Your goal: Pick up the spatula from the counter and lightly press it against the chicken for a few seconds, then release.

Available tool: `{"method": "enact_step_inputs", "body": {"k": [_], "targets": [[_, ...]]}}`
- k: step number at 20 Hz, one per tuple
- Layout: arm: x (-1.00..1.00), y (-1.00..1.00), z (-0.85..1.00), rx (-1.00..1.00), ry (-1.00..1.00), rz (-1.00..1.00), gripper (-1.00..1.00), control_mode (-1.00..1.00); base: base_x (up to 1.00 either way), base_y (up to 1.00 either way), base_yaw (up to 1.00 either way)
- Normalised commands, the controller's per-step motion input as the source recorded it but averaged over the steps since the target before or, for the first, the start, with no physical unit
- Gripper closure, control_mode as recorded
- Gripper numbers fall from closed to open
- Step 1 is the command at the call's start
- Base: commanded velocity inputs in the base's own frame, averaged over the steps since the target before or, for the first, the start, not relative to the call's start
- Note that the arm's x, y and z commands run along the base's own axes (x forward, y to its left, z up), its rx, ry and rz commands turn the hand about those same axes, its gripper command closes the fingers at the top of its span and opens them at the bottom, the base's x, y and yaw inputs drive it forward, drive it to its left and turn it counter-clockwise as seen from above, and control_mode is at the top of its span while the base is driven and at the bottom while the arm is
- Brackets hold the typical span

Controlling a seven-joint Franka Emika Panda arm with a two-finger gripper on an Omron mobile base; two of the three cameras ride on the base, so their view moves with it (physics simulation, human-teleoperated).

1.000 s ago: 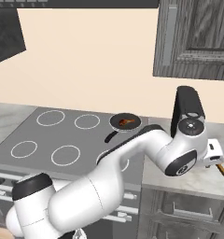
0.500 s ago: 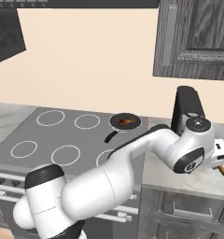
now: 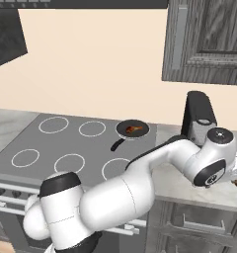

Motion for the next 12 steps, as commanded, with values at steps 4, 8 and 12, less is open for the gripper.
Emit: {"method": "enact_step_inputs", "body": {"k": [4,8,12], "targets": [[0.08,-0.18,-0.11,0.0,0.01,0.02,-1.0,-1.0,0.0,0.0,0.0],[0.08,-0.16,-0.03,0.0,0.0,0.01,-1.0,-1.0,0.0,0.0,0.0],[0.09,-0.16,-0.02,0.0,0.0,0.01,-1.0,-1.0,0.0,0.0,0.0]]}}
